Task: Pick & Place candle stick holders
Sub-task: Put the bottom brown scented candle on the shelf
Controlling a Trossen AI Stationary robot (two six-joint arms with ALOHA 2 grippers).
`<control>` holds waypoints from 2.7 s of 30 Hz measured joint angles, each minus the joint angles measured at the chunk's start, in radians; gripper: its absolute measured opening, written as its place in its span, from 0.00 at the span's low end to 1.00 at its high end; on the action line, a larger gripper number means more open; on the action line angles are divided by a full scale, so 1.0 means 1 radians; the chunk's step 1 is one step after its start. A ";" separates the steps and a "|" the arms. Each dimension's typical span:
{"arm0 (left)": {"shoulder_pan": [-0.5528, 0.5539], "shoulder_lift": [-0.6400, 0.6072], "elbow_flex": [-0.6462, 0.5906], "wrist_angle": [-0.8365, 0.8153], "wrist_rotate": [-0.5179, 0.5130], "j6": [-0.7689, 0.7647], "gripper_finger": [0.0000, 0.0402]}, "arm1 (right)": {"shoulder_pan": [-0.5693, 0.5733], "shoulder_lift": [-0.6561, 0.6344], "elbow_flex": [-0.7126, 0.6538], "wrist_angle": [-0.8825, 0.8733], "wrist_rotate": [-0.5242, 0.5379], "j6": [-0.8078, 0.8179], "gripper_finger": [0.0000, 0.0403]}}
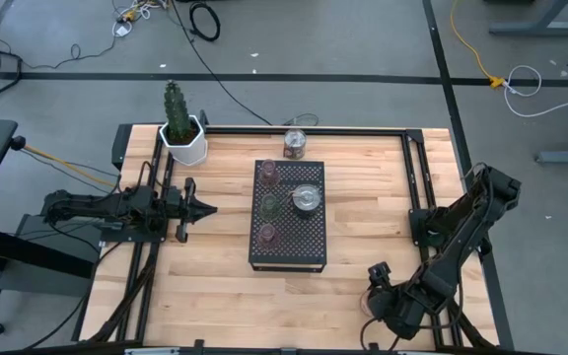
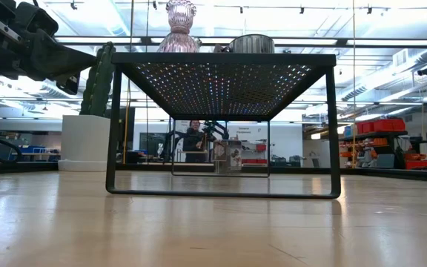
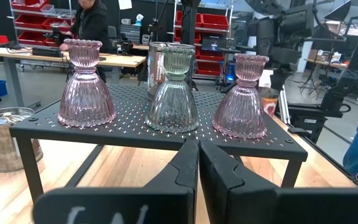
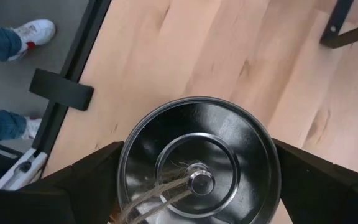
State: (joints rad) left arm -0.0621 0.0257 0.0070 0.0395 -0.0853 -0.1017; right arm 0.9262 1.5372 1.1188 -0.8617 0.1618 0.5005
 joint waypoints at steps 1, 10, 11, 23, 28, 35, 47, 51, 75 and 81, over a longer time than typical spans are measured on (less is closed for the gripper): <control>0.000 0.000 0.000 0.000 0.000 0.000 0.05 | -0.006 0.000 0.012 -0.014 -0.007 -0.006 0.91; 0.000 0.000 0.000 0.000 0.000 0.000 0.05 | -0.055 0.000 0.133 -0.096 -0.048 -0.037 0.91; 0.000 0.000 0.000 0.000 0.000 0.000 0.05 | -0.060 0.000 0.147 -0.100 -0.048 -0.040 0.91; 0.000 0.000 0.000 0.000 0.000 0.000 0.05 | -0.156 0.000 0.250 -0.142 -0.073 -0.112 0.91; 0.000 0.000 0.000 0.000 0.000 0.000 0.05 | -0.197 0.002 0.287 -0.173 -0.075 -0.132 0.91; 0.000 0.000 0.000 0.000 0.000 0.000 0.05 | -0.284 0.074 0.388 -0.268 -0.074 -0.183 0.91; 0.000 0.000 0.000 0.000 0.000 0.000 0.05 | -0.398 0.208 0.589 -0.328 -0.075 -0.221 0.91; 0.000 0.000 0.000 0.000 0.000 0.000 0.05 | -0.431 0.251 0.656 -0.359 -0.084 -0.184 0.91; 0.000 0.000 0.000 0.000 0.000 0.000 0.05 | -0.517 0.261 0.734 -0.383 -0.189 -0.031 0.91; 0.000 0.000 0.000 0.000 0.000 0.000 0.05 | -0.522 0.203 0.735 -0.381 -0.176 -0.113 0.91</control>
State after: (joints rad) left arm -0.0624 0.0257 0.0068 0.0391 -0.0853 -0.1019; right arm 0.4039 1.7401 1.8538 -1.2429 -0.0137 0.3877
